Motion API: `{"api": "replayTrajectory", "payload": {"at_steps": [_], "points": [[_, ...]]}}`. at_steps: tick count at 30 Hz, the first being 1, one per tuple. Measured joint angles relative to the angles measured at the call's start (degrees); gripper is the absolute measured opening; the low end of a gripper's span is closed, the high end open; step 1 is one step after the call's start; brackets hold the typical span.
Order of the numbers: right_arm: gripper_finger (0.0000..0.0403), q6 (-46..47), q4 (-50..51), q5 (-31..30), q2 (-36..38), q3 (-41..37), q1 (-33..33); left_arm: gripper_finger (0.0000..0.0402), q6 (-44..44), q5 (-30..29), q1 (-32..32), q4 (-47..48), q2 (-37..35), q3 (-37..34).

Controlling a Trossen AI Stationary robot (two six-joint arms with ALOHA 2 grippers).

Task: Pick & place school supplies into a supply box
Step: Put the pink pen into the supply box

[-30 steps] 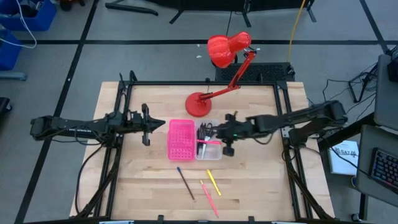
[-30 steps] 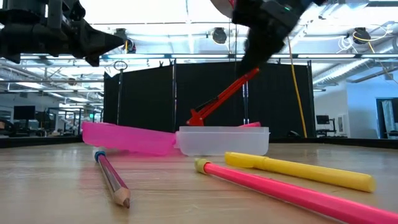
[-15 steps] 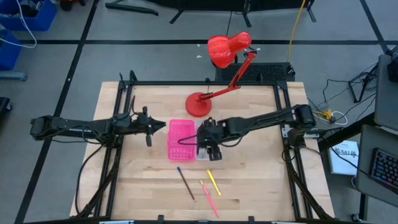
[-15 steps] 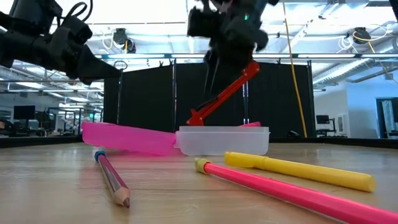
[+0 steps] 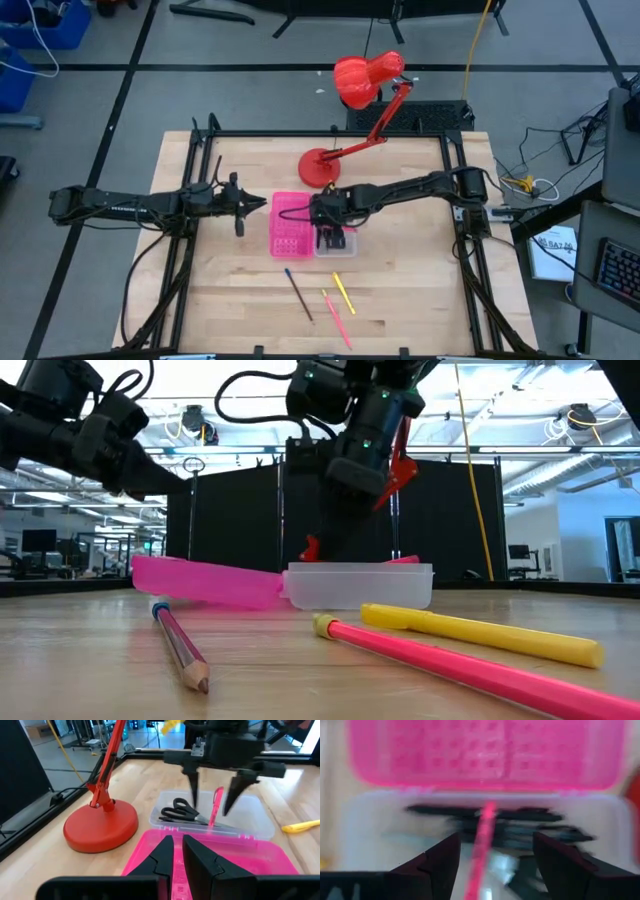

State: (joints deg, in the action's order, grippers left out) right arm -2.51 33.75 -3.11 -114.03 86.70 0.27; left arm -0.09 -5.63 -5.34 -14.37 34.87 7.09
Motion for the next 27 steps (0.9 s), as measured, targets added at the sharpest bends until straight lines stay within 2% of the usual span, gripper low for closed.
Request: {"api": "replayTrajectory", "payload": {"at_steps": [14, 27], "points": [[0.0214, 3.35, 1.44, -0.05, -0.23, -0.09, 0.36, 0.0049, -0.08, -0.46, 0.00, 1.39, 0.00, 0.02], [0.0205, 2.86, -0.30, -0.05, -0.23, -4.38, 0.57, 0.0049, -0.27, -0.07, 0.00, 2.40, 0.00, 0.04]]}}
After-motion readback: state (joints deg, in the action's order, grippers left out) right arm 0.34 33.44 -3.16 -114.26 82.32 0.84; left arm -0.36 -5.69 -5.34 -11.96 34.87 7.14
